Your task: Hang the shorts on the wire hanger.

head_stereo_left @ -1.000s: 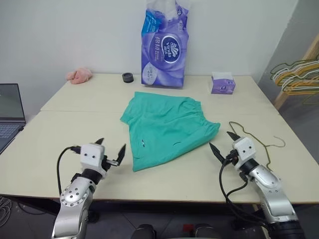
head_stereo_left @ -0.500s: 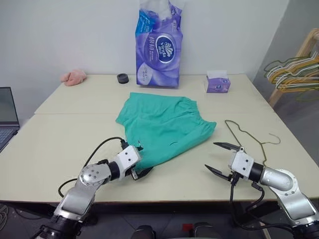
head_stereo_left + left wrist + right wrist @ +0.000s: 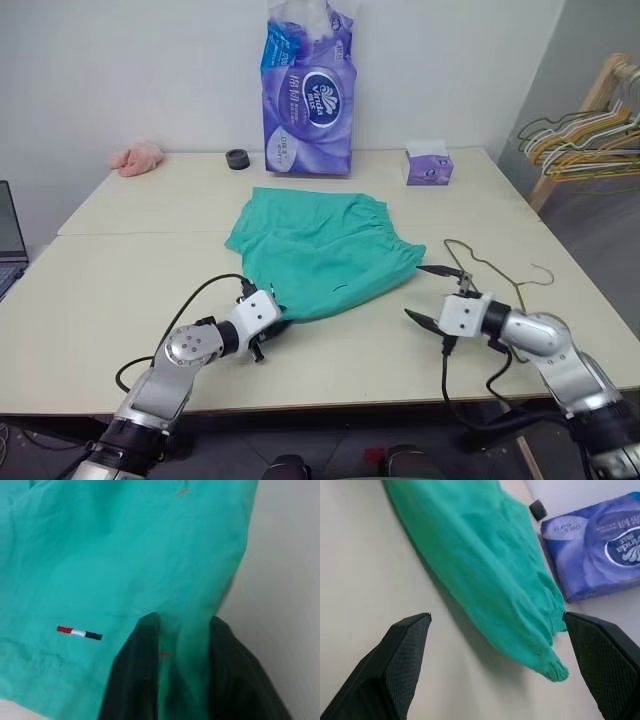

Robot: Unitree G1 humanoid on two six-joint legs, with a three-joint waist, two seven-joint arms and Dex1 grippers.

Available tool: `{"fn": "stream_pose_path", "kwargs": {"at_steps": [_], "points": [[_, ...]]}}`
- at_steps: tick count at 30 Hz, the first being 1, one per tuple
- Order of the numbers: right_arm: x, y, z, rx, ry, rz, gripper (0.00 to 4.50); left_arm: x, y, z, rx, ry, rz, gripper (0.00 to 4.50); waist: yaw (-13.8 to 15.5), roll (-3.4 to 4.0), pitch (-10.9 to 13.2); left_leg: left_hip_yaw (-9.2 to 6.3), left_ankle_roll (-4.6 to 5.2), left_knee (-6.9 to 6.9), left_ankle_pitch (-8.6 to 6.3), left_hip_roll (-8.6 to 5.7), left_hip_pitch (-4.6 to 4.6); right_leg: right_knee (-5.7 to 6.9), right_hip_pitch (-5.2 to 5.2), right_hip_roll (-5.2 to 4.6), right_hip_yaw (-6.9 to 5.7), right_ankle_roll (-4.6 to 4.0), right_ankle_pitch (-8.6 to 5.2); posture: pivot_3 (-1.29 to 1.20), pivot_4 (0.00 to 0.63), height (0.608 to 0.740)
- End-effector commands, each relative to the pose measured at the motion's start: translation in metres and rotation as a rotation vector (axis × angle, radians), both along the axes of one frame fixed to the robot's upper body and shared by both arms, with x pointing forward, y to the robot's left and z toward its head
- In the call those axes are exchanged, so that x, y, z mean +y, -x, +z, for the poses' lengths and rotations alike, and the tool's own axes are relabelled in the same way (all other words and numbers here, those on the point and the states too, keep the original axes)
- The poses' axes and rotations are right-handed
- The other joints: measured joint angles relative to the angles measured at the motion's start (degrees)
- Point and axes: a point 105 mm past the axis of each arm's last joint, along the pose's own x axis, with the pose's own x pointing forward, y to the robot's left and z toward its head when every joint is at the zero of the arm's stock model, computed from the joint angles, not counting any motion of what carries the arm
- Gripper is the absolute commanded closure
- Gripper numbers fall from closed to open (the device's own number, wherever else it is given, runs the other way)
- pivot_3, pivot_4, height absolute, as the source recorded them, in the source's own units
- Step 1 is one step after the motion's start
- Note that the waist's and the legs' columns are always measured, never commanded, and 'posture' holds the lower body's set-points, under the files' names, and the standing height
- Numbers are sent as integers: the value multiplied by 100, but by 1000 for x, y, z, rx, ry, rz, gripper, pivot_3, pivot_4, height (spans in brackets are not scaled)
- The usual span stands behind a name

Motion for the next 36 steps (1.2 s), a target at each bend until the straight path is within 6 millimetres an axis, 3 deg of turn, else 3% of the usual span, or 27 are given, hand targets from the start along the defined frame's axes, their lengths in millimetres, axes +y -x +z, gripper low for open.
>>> {"fn": "stream_pose_path", "kwargs": {"at_steps": [1, 7, 9, 17, 19, 21, 24, 27, 30, 36], "points": [[8, -20, 5, -98, 85, 24, 0, 9, -14, 28, -90, 32, 38, 4478, -34, 0, 0, -1, 0, 0, 0, -1, -3, 0, -2, -1, 0, -1, 0, -66, 0, 740], [26, -46, 1, -122, 184, 65, 0, 7, -17, 45, -123, 39, 0, 4478, -95, -1, 0, -5, -1, 1, 0, -5, -4, -1, 0, -6, -1, -2, 0, -44, 0, 740], [30, -49, 3, -112, 176, 75, 371, 7, -15, 45, -129, 14, -19, 4500, -100, -1, 0, -7, -1, -1, 0, -4, -4, -1, 0, -5, -1, -2, 0, -41, 0, 740], [36, -48, 7, -60, 155, 97, 3031, 12, 0, 40, -67, -33, -99, 4500, -108, -1, 0, -12, 0, 0, 0, -5, -4, 1, 0, -6, -2, -3, 0, -40, 0, 740], [40, -41, 7, -16, 138, 124, 3739, 9, 20, 33, 39, -48, -201, 4500, -122, 0, 0, -12, 0, 0, 0, -5, -4, 2, -2, -6, -1, -3, 0, -45, 0, 740], [43, -30, 5, 40, 140, 162, 4379, 9, 51, 24, 214, -64, -334, 4500, -138, 0, 0, -12, 0, -2, 0, -4, -5, 3, -2, -6, -1, -5, -2, -48, 0, 740], [42, -10, 3, 117, 162, 209, 4494, 9, 82, 23, 381, -55, -434, 4500, -145, 3, 3, -12, 1, -7, -1, -3, -6, 3, -1, -6, -2, -11, -5, -52, 0, 740], [37, 10, 0, 216, 185, 232, 4494, 15, 100, 26, 477, -72, -487, 4500, -97, 2, 4, -13, 1, -3, -1, -2, -7, 4, 3, -6, -5, -10, -6, -56, 0, 740], [25, 42, 2, 366, 234, 260, 4494, 27, 122, 24, 595, -110, -534, 4500, -92, 5, 6, -10, 2, -2, -1, -1, -6, 4, 3, -6, -6, -8, -8, -68, 0, 740], [10, 85, 10, 565, 326, 281, 4494, 33, 132, 26, 649, -121, -559, 4500, -85, 10, 12, -6, 11, -2, -7, 8, -3, 4, 5, -1, -11, -9, -16, -80, 0, 740]]}}
